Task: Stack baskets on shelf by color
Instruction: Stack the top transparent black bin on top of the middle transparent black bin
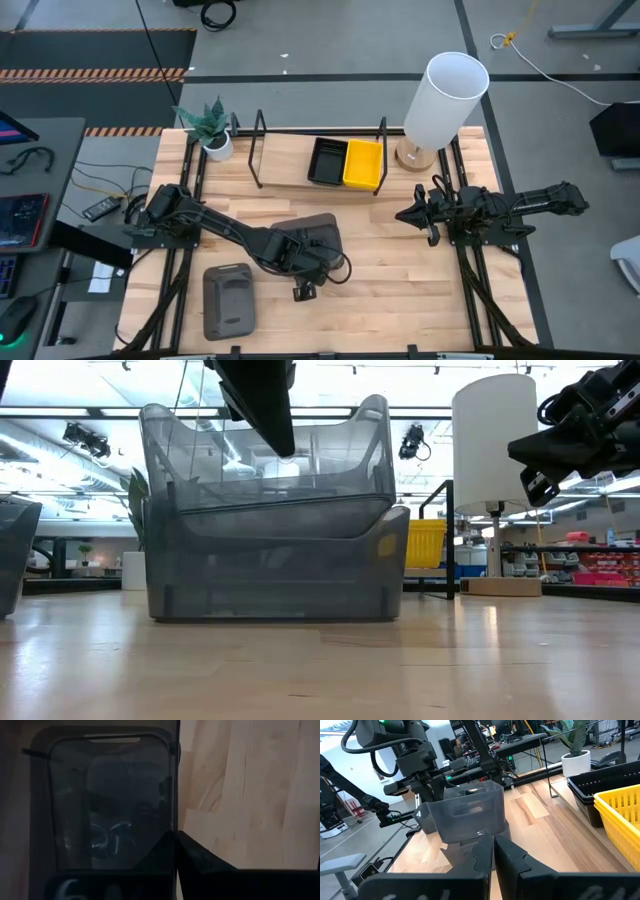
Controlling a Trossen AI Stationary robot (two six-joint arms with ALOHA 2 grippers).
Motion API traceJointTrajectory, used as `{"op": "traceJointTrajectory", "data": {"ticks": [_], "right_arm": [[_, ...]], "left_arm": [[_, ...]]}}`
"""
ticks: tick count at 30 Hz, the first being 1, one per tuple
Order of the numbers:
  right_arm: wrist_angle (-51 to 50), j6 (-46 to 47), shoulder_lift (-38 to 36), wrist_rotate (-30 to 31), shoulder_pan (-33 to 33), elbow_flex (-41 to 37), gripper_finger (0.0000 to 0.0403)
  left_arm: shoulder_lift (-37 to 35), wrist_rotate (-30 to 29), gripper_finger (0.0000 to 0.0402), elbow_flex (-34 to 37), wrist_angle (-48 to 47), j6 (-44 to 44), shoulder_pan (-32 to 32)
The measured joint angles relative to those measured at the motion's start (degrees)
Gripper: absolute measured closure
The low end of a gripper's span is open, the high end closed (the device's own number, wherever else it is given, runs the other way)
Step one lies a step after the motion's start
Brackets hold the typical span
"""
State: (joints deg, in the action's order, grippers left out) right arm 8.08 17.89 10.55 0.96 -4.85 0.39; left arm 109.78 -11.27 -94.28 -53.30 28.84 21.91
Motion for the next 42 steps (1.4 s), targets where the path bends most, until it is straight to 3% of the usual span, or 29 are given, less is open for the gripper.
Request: {"op": "traceJointTrajectory", "data": {"ticks": [7,18,23,28,35,42], "right_arm": [[0.0,0.0,0.0,0.0,0.0,0.0,0.0378],[0.0,0.0,0.0,0.0,0.0,0.0,0.0378],[0.0,0.0,0.0,0.0,0.0,0.0,0.0378],[0.0,0.0,0.0,0.0,0.0,0.0,0.0378],[0.0,0.0,0.0,0.0,0.0,0.0,0.0378],[0.0,0.0,0.0,0.0,0.0,0.0,0.0378]], "left_arm": [[0.0,0.0,0.0387,0.0,0.0,-1.9,0.0],[0.0,-2.2,0.0312,0.0,0.1,-2.1,0.1],[0.0,-2.2,0.03,0.0,0.1,-2.1,0.1],[0.4,-2.9,0.0321,0.0,0.2,-1.8,0.1],[1.7,-3.0,0.0391,0.1,0.3,-1.9,0.2],[2.5,-3.0,0.0388,0.0,0.8,-1.1,0.4]]}}
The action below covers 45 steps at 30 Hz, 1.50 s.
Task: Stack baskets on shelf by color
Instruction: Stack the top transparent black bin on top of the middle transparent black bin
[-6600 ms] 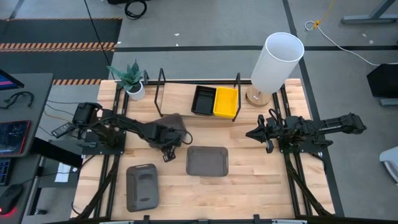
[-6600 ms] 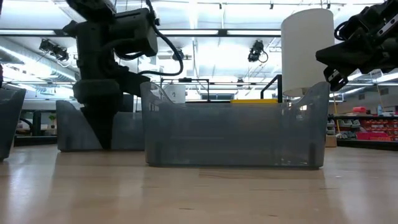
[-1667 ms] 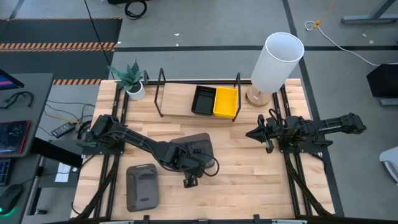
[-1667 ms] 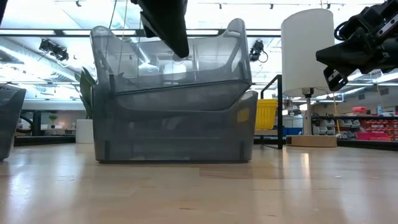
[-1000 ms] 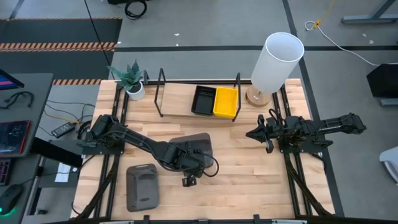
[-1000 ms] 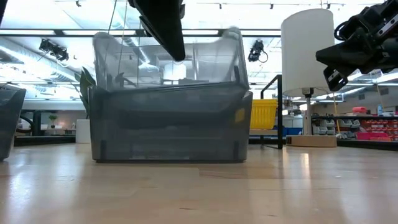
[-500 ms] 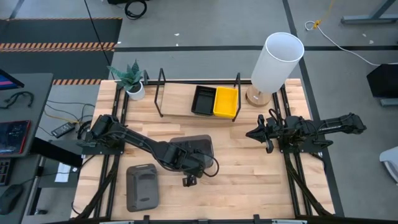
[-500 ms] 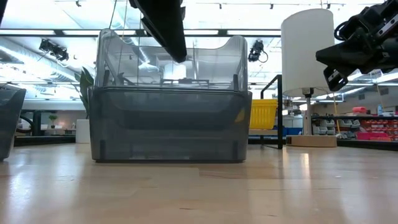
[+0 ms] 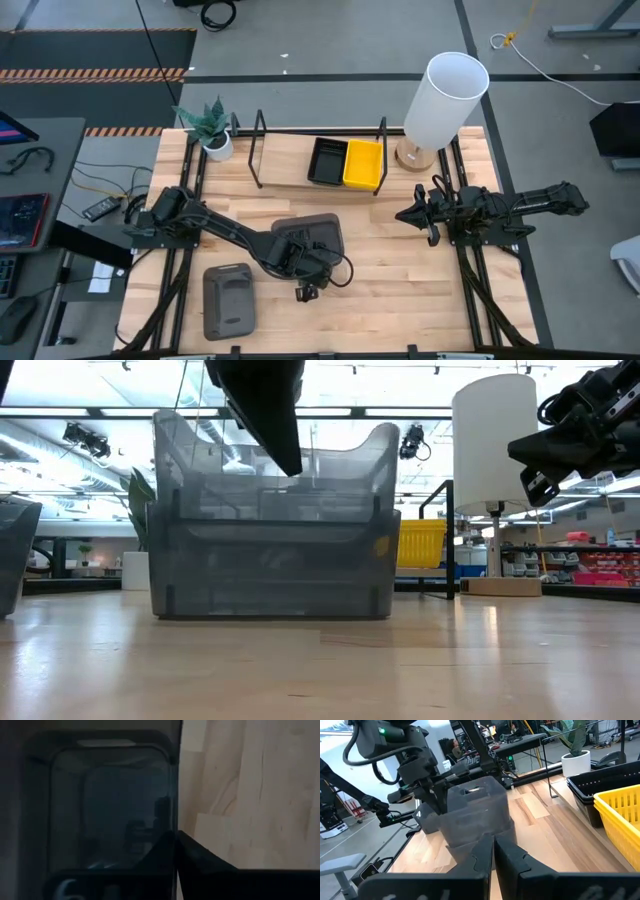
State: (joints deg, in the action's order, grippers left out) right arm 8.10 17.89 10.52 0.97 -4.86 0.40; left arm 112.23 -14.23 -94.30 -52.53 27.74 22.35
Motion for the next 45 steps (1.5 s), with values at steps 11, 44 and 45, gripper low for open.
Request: {"op": "traceJointTrajectory", "data": {"ticks": [11,44,45], "right_arm": [[-0.1,0.0,0.2,0.0,0.0,0.0,0.0378],[0.0,0.0,0.3,0.0,0.0,0.0,0.0378],[0.0,0.0,0.3,0.0,0.0,0.0,0.0378]], "left_arm": [[2.0,1.2,0.0344,0.1,0.1,0.1,0.0],[7.4,-11.0,0.0257,0.1,-1.0,2.6,-4.6],[7.4,-11.8,0.026,0.1,-3.0,2.9,-5.3]]}}
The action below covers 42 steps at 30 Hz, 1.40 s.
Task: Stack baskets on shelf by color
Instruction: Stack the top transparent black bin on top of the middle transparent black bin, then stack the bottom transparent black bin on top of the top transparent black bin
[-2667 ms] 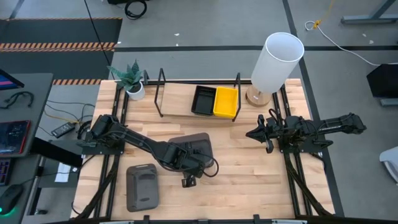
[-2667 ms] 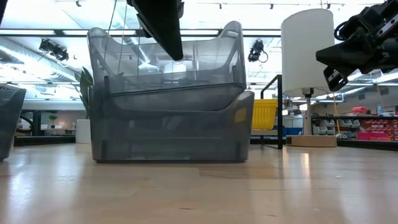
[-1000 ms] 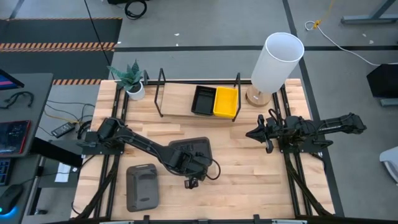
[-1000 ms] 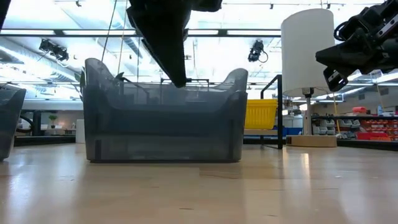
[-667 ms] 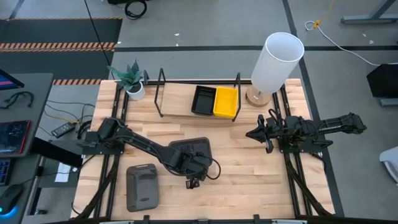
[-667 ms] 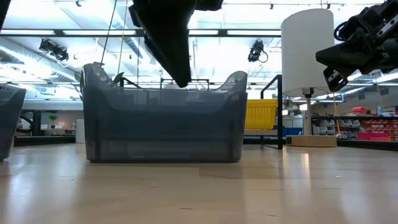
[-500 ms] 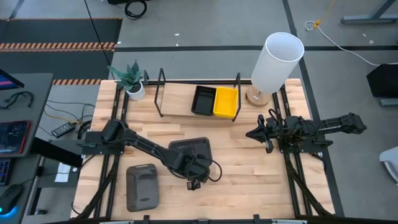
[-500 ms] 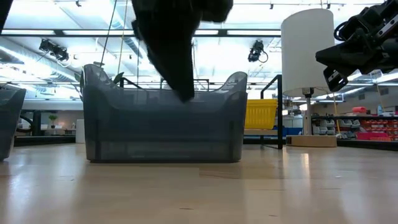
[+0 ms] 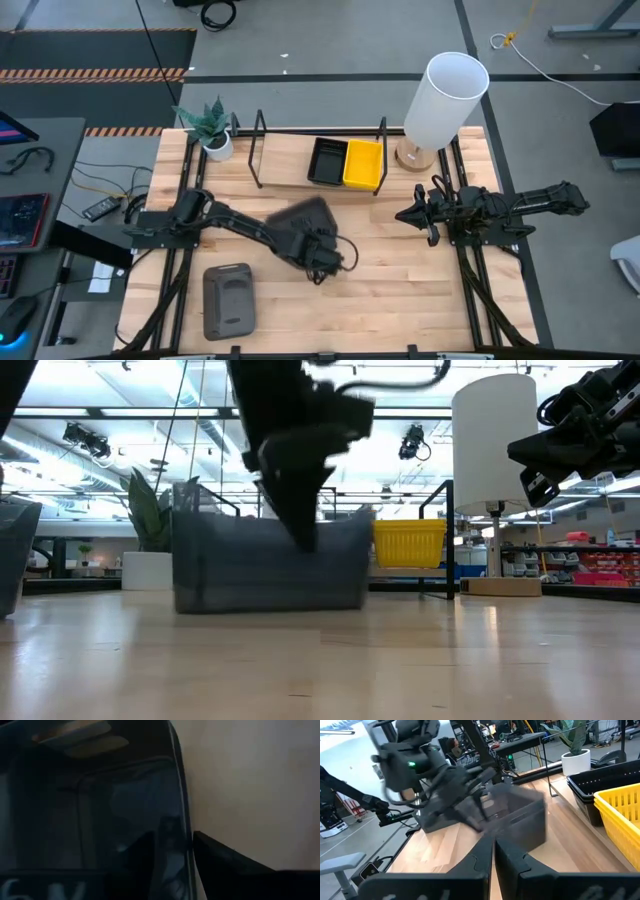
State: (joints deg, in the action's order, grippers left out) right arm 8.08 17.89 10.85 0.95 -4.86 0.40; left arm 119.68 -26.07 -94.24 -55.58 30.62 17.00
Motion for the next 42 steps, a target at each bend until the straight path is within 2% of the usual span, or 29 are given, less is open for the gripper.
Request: {"op": "traceJointTrajectory", "data": {"ticks": [5,12,17,24,30,36,42], "right_arm": [[0.0,0.0,0.0,0.0,0.0,0.0,0.0378],[0.0,0.0,0.0,0.0,0.0,0.0,0.0378],[0.0,0.0,0.0,0.0,0.0,0.0,0.0378],[0.0,0.0,0.0,0.0,0.0,0.0,0.0378],[0.0,0.0,0.0,0.0,0.0,0.0,0.0378],[0.0,0.0,0.0,0.0,0.0,0.0,0.0378],[0.0,0.0,0.0,0.0,0.0,0.0,0.0378]], "left_arm": [[0.0,-3.3,0.0273,0.0,-7.5,2.5,-3.7],[-0.1,-1.0,0.0281,0.0,-6.5,-1.1,-4.2],[-2.1,-1.0,0.0257,0.0,-6.0,-0.8,-2.3],[-8.9,-3.4,0.0226,0.0,-7.5,1.0,2.2],[-13.1,-9.1,0.023,-0.1,-16.0,10.7,7.2],[-13.6,-7.2,0.0251,0.0,-27.3,22.9,12.5],[-13.6,-7.0,0.0278,0.2,-31.1,29.4,16.3]]}}
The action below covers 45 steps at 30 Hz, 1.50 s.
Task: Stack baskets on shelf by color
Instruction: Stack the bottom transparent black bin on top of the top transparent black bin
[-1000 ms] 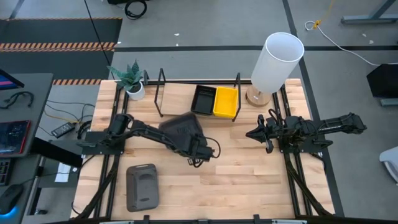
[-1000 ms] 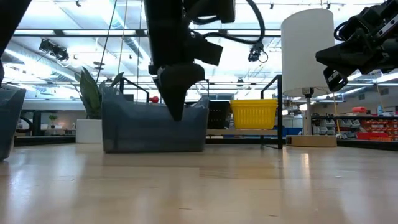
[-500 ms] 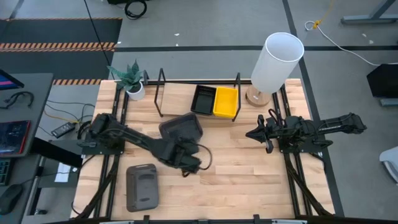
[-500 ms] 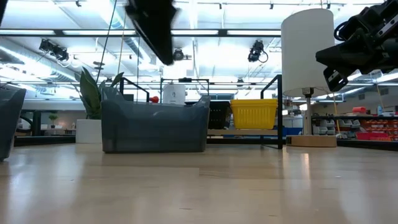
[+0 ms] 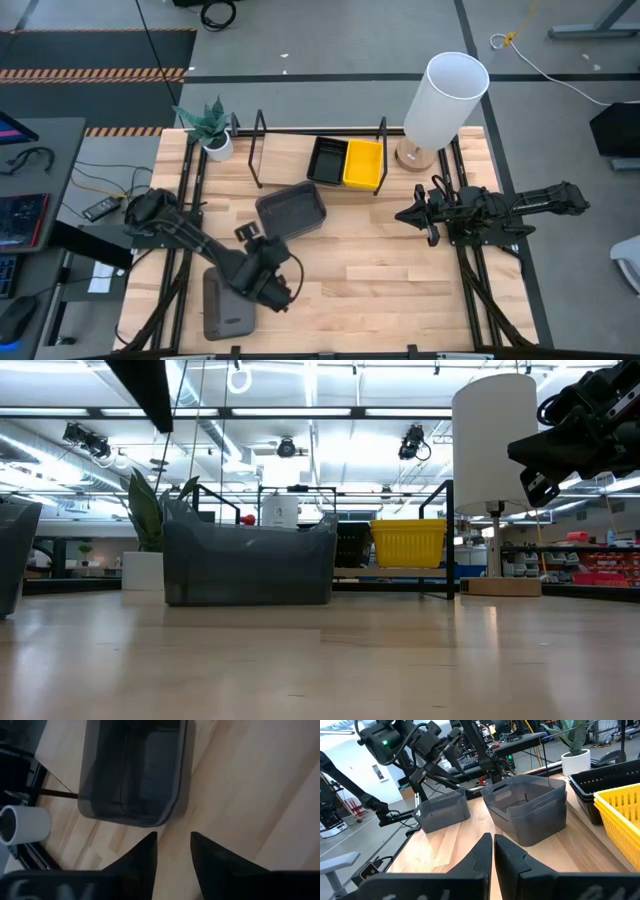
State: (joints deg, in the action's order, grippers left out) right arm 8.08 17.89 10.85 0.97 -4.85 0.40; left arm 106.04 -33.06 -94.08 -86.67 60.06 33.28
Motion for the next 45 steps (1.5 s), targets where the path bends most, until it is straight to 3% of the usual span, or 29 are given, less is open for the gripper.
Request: {"op": "traceJointTrajectory", "data": {"ticks": [4,9,13,18,22,27,37,41,45], "right_arm": [[0.0,0.0,0.0,0.0,0.0,0.0,0.0378],[0.0,0.0,0.0,0.0,0.0,0.0,0.0378],[0.0,0.0,0.0,0.0,0.0,0.0,0.0378],[0.0,0.0,0.0,0.0,0.0,0.0,0.0378],[0.0,0.0,0.0,0.0,0.0,0.0,0.0378],[0.0,0.0,0.0,0.0,0.0,0.0,0.0378],[0.0,0.0,0.0,0.0,0.0,0.0,0.0378],[0.0,0.0,0.0,0.0,0.0,0.0,0.0378],[0.0,0.0,0.0,0.0,0.0,0.0,0.0378]], "left_arm": [[-0.4,-0.4,0.0297,5.5,1.8,3.0,1.1],[-2.5,3.8,0.0326,14.2,-0.2,7.5,1.7],[-9.5,5.5,0.035,19.7,0.0,11.9,2.7],[-20.7,11.6,0.0375,26.6,7.5,13.3,4.5],[-25.5,16.3,0.0382,31.4,14.4,13.3,6.2],[-26.0,17.4,0.0348,33.9,19.4,15.3,7.9],[-25.5,22.1,0.0211,34.6,20.0,15.8,8.1],[-25.5,22.2,0.0207,38.4,22.3,13.5,8.0],[-25.5,21.9,0.0228,43.9,27.1,2.7,7.8]]}}
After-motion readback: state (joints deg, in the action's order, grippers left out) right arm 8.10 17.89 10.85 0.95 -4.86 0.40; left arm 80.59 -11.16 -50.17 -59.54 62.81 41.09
